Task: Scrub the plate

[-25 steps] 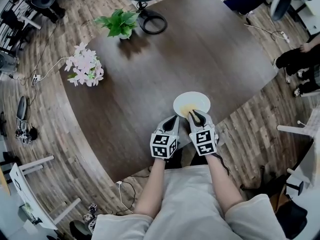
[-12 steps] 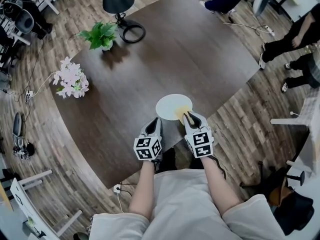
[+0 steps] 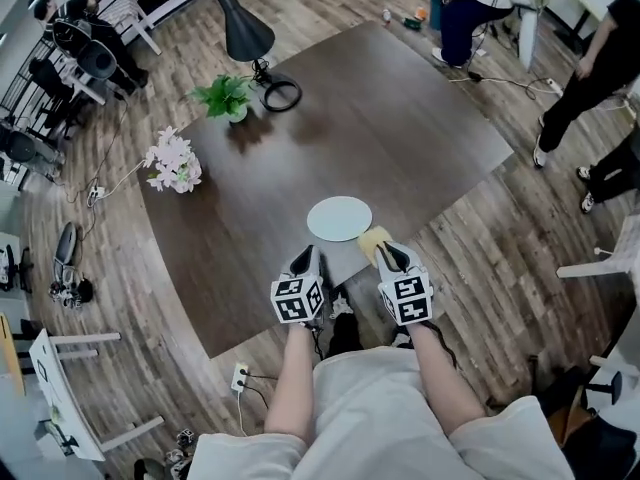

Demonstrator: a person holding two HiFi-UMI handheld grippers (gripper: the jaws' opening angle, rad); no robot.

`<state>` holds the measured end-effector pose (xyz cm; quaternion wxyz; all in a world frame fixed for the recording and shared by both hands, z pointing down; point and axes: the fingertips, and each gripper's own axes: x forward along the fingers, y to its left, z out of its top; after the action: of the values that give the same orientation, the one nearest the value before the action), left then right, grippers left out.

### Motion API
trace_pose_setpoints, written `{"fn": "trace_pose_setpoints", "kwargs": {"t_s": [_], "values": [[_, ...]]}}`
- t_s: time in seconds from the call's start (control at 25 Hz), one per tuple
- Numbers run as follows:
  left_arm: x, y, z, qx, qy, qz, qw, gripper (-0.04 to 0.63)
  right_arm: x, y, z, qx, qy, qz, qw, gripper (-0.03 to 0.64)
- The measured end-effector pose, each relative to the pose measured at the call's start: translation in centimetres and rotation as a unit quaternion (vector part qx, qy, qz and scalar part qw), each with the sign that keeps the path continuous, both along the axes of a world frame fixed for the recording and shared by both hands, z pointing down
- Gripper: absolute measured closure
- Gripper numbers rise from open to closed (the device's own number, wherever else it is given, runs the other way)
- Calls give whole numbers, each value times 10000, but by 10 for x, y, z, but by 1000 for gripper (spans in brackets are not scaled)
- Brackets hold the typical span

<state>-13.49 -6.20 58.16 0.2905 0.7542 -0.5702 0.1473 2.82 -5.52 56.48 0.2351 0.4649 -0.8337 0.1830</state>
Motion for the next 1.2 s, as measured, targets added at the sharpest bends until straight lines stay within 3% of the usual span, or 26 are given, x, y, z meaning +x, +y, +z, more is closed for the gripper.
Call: {"fn": "trace_pose_setpoints", "kwargs": {"t_s": [0.12,0.24,0.32,0.44,0.64,1.2], "values": [[14,15,-27,98,-123,-371,9992,595,4,9,-10,67,-157,-190,9997,555],[33,28,-49,219,356,-1143,9926,595,11,12,-22,173,-336,-303,9988,555],[50,40,-61,382,468,-1337,9892,595,14,17,-28,245,-397,-422,9980,555],[66,61,-70,512,280,-1231,9907,595,21,30,-34,350,-348,-539,9973,557],[61,89,-78,608,126,-1244,9903,595,20,50,-37,385,-272,-641,9968,557],[67,101,-83,670,-154,-1061,9920,595,23,60,-45,485,-290,-753,9956,558]]}}
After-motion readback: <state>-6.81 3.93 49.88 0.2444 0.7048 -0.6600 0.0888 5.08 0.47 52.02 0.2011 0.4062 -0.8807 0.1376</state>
